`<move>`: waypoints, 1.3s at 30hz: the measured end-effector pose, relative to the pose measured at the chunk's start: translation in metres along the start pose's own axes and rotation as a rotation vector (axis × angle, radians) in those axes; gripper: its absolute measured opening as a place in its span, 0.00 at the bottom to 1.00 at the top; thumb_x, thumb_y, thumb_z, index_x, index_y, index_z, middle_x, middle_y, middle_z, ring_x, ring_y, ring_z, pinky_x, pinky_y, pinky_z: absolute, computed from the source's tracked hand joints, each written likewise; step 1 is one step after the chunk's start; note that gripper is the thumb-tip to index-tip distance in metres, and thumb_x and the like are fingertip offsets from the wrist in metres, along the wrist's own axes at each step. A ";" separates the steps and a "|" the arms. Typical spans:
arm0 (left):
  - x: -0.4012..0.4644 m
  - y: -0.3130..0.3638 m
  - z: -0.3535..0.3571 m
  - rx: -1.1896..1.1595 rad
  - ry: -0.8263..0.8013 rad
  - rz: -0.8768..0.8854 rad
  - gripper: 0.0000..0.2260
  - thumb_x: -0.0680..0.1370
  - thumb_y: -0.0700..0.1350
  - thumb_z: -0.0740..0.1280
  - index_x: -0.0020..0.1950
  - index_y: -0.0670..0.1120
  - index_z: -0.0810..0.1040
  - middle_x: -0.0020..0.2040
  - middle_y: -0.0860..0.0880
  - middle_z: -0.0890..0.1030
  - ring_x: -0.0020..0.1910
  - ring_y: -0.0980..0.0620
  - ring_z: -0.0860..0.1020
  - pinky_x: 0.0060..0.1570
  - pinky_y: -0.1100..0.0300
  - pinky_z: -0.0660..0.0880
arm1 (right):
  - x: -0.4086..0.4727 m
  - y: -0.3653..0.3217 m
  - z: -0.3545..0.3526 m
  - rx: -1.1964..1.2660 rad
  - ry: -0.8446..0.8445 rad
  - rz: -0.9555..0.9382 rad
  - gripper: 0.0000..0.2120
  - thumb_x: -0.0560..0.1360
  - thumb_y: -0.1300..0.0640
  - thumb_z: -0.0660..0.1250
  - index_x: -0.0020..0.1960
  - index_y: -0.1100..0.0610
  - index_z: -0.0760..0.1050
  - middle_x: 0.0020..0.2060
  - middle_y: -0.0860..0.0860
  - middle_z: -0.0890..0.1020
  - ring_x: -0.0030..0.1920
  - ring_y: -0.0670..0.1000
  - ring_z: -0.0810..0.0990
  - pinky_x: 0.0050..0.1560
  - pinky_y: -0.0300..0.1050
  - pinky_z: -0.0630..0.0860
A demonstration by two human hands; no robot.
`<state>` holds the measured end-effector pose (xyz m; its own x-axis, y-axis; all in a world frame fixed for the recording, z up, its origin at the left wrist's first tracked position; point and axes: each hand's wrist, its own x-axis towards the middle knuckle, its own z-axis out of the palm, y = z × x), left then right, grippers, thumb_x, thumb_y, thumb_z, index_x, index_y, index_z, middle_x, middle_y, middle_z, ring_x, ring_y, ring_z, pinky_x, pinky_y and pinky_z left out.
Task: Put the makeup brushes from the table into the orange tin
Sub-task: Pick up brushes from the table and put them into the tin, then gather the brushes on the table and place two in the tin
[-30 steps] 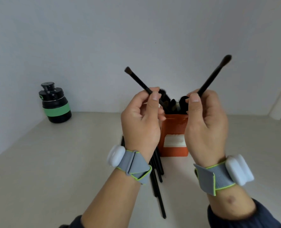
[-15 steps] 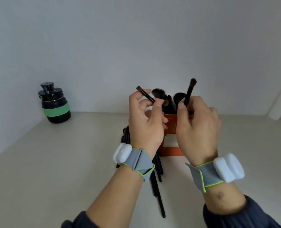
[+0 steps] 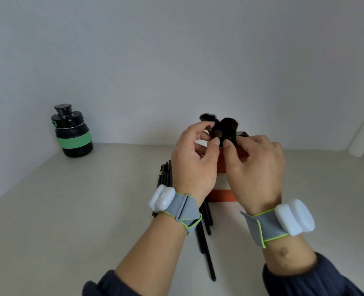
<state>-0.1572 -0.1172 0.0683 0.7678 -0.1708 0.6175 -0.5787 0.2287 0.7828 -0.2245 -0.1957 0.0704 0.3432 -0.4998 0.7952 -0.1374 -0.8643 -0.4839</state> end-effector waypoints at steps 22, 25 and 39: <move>0.034 -0.056 -0.105 0.706 -0.273 -0.214 0.13 0.77 0.51 0.67 0.60 0.51 0.74 0.43 0.56 0.79 0.40 0.52 0.77 0.44 0.59 0.68 | -0.033 -0.027 0.015 0.273 -0.346 -0.228 0.03 0.76 0.59 0.67 0.49 0.53 0.79 0.36 0.46 0.77 0.34 0.44 0.73 0.38 0.44 0.74; 0.034 -0.062 -0.112 0.830 -0.342 -0.337 0.15 0.76 0.52 0.68 0.60 0.50 0.72 0.43 0.54 0.79 0.48 0.47 0.78 0.47 0.58 0.70 | -0.042 -0.028 0.024 0.117 -0.630 -0.186 0.07 0.78 0.53 0.65 0.56 0.51 0.77 0.37 0.45 0.78 0.39 0.47 0.78 0.42 0.50 0.78; 0.028 -0.059 -0.111 1.030 -0.534 -0.474 0.11 0.73 0.47 0.67 0.54 0.48 0.75 0.43 0.49 0.79 0.28 0.48 0.80 0.33 0.60 0.78 | -0.060 -0.041 0.056 -0.235 -0.870 -0.108 0.08 0.77 0.51 0.61 0.41 0.53 0.67 0.36 0.48 0.75 0.35 0.51 0.75 0.30 0.43 0.67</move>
<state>-0.0710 -0.0294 0.0306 0.8909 -0.4535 0.0247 -0.4077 -0.7746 0.4836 -0.1877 -0.1267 0.0222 0.9326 -0.2789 0.2291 -0.2175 -0.9408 -0.2600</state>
